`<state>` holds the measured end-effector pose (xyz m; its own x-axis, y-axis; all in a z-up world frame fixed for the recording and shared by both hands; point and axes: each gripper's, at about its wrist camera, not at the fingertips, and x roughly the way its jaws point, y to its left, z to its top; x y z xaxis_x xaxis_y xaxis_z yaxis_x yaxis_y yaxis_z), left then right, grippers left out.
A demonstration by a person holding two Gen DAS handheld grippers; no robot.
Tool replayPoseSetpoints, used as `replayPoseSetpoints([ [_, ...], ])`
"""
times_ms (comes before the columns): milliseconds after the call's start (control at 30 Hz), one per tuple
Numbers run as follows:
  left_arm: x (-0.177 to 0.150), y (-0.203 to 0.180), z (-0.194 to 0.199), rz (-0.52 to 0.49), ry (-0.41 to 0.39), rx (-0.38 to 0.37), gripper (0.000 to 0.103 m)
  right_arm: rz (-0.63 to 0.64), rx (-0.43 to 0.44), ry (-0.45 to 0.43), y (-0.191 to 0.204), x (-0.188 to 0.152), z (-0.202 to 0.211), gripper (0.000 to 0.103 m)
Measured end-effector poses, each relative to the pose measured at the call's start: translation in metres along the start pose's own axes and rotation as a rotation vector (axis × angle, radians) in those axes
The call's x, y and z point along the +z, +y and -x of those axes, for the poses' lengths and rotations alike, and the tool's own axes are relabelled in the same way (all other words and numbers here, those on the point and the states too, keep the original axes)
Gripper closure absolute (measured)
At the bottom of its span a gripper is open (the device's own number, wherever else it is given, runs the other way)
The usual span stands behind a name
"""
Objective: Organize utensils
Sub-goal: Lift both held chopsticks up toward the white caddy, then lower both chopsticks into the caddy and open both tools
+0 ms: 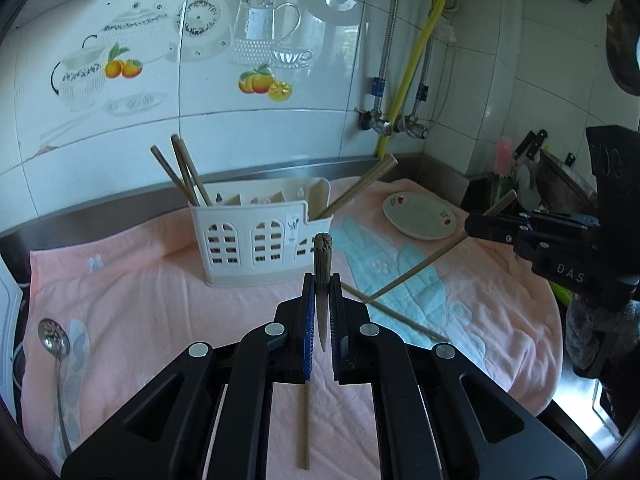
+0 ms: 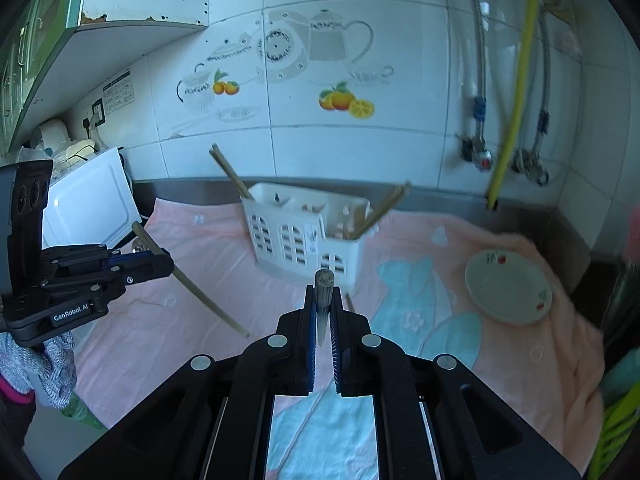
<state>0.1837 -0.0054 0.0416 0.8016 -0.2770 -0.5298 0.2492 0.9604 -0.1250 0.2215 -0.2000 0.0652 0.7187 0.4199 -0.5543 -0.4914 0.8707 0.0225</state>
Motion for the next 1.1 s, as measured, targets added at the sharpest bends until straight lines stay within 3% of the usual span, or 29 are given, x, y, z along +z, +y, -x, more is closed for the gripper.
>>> replayPoseSetpoints([
  [200,0.032,0.005,0.011,-0.028,-0.039,0.020,0.097,0.029,0.002,-0.004,-0.005,0.048,-0.002,0.097],
  [433,0.087,0.010,0.034,-0.051,-0.139,0.060,0.097,0.017,0.001,-0.030,-0.011,0.089,-0.006,0.097],
  [600,0.123,0.018,0.035,-0.070,-0.190,0.129,0.097,0.021,-0.010,-0.043,-0.011,0.108,-0.015,0.097],
  [800,0.142,0.037,0.019,-0.043,-0.202,0.174,0.097,0.010,-0.013,-0.038,-0.016,0.120,-0.032,0.097],
  [1100,0.139,0.065,-0.017,0.019,-0.159,0.196,0.097,0.001,-0.014,-0.018,-0.020,0.118,-0.055,0.097],
])
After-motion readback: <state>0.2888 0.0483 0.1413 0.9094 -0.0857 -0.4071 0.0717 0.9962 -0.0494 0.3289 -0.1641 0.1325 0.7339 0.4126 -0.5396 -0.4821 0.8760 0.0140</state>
